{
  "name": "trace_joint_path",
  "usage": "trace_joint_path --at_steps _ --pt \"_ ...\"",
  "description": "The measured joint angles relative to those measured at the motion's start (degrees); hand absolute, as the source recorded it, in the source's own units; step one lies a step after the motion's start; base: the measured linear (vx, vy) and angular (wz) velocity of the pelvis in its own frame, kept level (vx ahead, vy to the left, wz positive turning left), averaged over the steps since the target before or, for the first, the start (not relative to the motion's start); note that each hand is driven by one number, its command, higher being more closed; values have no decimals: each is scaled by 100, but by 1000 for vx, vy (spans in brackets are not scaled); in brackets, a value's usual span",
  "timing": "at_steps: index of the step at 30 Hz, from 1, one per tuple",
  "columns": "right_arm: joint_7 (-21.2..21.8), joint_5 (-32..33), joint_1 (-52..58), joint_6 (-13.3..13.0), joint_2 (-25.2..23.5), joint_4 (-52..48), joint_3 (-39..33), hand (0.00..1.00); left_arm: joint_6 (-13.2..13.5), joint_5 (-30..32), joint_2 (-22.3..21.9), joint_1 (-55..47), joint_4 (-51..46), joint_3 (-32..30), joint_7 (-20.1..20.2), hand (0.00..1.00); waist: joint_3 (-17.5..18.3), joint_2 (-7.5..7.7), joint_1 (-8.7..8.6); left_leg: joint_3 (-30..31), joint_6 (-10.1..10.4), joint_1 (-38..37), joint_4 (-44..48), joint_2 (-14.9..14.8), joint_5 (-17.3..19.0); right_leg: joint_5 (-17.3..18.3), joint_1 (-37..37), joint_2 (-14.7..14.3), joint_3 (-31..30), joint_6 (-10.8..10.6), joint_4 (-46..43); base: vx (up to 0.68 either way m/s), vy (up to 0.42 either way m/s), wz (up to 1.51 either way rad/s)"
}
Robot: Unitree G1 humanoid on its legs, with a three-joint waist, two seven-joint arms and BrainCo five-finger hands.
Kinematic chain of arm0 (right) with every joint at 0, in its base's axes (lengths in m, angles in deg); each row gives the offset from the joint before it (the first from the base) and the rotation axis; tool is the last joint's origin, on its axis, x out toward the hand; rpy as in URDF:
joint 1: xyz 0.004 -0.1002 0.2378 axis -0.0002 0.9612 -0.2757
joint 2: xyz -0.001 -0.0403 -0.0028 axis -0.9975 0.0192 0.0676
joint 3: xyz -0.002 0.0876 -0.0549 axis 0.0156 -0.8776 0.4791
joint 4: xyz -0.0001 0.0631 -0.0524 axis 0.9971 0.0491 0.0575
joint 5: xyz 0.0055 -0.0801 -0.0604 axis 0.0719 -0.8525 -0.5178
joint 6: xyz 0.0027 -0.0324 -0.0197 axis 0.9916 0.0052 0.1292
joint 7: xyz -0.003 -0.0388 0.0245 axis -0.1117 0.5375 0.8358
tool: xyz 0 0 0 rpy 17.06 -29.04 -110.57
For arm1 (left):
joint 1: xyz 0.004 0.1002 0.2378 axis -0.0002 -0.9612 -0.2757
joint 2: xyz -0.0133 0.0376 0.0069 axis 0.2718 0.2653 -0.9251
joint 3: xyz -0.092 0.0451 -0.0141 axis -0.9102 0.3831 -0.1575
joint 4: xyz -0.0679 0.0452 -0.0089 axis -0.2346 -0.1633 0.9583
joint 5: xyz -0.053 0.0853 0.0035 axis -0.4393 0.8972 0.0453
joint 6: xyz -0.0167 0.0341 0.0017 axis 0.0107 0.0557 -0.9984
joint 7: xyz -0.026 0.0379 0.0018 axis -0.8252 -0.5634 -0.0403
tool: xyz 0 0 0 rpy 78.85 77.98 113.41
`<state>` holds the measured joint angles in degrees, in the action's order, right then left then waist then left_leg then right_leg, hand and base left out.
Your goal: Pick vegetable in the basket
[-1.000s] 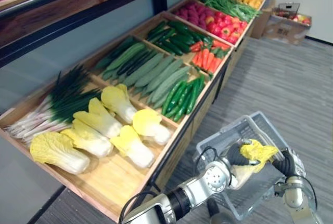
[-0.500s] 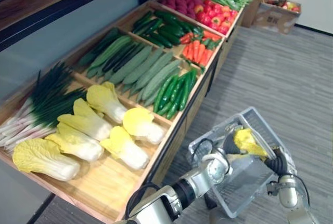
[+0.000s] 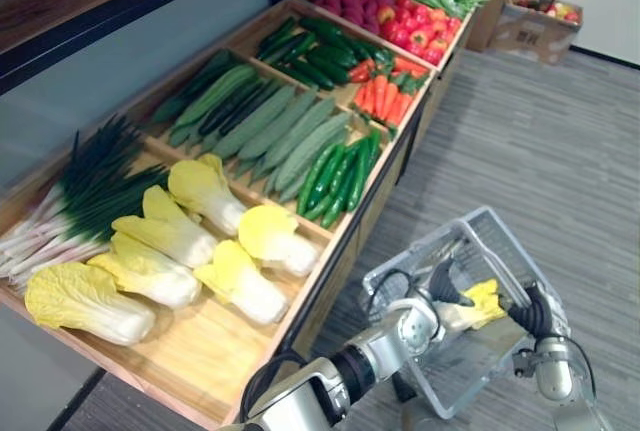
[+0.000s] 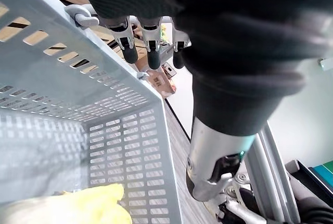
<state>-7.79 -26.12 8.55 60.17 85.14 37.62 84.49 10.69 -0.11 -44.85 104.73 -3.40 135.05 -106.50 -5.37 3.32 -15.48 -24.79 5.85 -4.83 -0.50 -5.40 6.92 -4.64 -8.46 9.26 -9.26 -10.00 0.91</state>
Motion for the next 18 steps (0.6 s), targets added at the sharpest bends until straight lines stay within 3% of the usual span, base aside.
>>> trace_joint_path --at_steps 3,6,10,12,13,15,18 --pt "-25 -1 5 -6 0 17 -77 100 -1 -17 8 -17 -215 0 58 0 11 -19 30 83 -11 68 68 -10 7 1 12 26 75 -1 -1 -1 -16 12" --pt "-43 -8 45 -25 -4 220 -390 100 17 -109 213 -311 -1487 90 277 0 22 -38 181 204 -14 75 79 -20 4 10 90 57 181 -13 -1 5 -20 19" --pt "-45 -117 58 -4 -11 648 -562 100 609 -550 757 -682 -3647 207 664 0 56 -78 456 399 -34 79 78 -18 -10 14 201 77 352 -18 0 6 -20 27" --pt "-24 -136 99 25 -23 976 -617 100 916 -913 1216 -1323 -4596 -286 722 0 186 -188 535 571 -57 169 53 -14 -45 14 205 99 492 -19 0 8 -21 31" --pt "-15 -147 108 49 -36 1076 -640 100 961 -1038 1304 -1550 -4763 -496 723 0 206 -212 554 609 -55 177 52 -18 -60 14 216 99 523 -19 0 27 -24 30" --pt "-7 -157 107 126 -78 1446 -841 100 987 -1493 1906 -2435 -5080 -1351 731 0 245 -273 656 716 -53 174 15 -33 -119 14 274 96 632 -18 3 23 -34 25" --pt "-5 -184 159 213 -209 1842 -1098 100 989 -1901 2358 -3545 -5117 -2364 728 0 273 -250 766 827 -58 188 -36 -28 -187 14 308 106 759 -17 3 0 -32 20"
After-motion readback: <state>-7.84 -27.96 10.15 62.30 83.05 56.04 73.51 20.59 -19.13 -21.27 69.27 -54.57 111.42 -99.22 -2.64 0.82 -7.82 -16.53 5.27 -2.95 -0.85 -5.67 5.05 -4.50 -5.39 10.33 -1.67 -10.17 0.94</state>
